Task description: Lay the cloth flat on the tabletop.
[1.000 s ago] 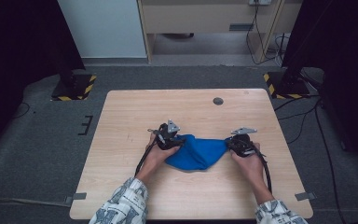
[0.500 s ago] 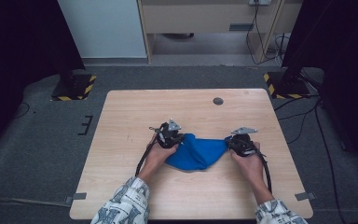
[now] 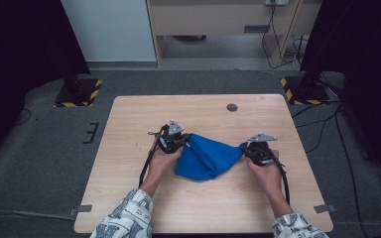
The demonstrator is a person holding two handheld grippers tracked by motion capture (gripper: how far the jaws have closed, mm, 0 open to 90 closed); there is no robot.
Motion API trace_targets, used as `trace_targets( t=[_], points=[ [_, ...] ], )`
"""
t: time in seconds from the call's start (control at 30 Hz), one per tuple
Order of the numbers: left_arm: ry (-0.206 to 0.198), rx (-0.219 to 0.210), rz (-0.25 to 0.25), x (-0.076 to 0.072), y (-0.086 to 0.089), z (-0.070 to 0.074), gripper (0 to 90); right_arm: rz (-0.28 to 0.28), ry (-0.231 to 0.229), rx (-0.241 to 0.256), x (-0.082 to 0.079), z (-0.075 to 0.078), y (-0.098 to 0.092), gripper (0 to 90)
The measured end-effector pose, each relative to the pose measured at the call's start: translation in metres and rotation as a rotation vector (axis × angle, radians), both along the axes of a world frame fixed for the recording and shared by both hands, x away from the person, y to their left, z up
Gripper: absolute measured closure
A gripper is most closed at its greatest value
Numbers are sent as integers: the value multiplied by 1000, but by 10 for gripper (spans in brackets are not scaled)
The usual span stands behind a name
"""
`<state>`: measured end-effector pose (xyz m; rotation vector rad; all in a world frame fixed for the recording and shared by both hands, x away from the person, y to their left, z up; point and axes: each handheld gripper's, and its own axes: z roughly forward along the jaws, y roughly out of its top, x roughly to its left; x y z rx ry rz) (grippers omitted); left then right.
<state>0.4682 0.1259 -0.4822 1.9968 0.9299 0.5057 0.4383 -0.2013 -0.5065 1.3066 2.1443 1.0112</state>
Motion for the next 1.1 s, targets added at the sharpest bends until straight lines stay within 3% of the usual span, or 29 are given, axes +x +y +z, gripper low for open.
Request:
trace_targets(
  t=[0.13, 0.3, 0.4, 0.5, 0.57, 0.67, 0.73, 0.93, 1.0, 1.1],
  points=[
    [-48, 1, -1, -7, 10, 11, 851, 30, -30, 13, -3, 9, 7, 885],
    [-49, -2, -5, -15, 23, 19, 856, 69, -45, 49, -9, 18, 16, 885],
    [-48, 26, 34, -26, 45, 25, 858, 117, -44, 41, -15, 21, 32, 885],
    [-58, 57, 40, -33, 56, 26, 858, 149, -31, 39, -15, 18, 43, 884],
    [-49, 58, 39, -35, 59, 26, 857, 165, -31, 38, -16, 18, 47, 884],
    [-5, 58, 8, -44, 71, 20, 853, 202, -52, 29, -16, 22, 60, 883],
    [17, 64, 14, -47, 77, 15, 851, 209, -56, 23, -15, 23, 66, 883],
    [111, 12, 19, -36, 83, -13, 816, 191, -23, -6, -6, 13, 71, 884],
    [123, 45, 21, -33, 78, -22, 761, 173, -12, -8, -4, 10, 65, 885],
    [131, 52, 35, -33, 76, -28, 625, 147, 12, -17, 0, 2, 57, 885]
  ],
)
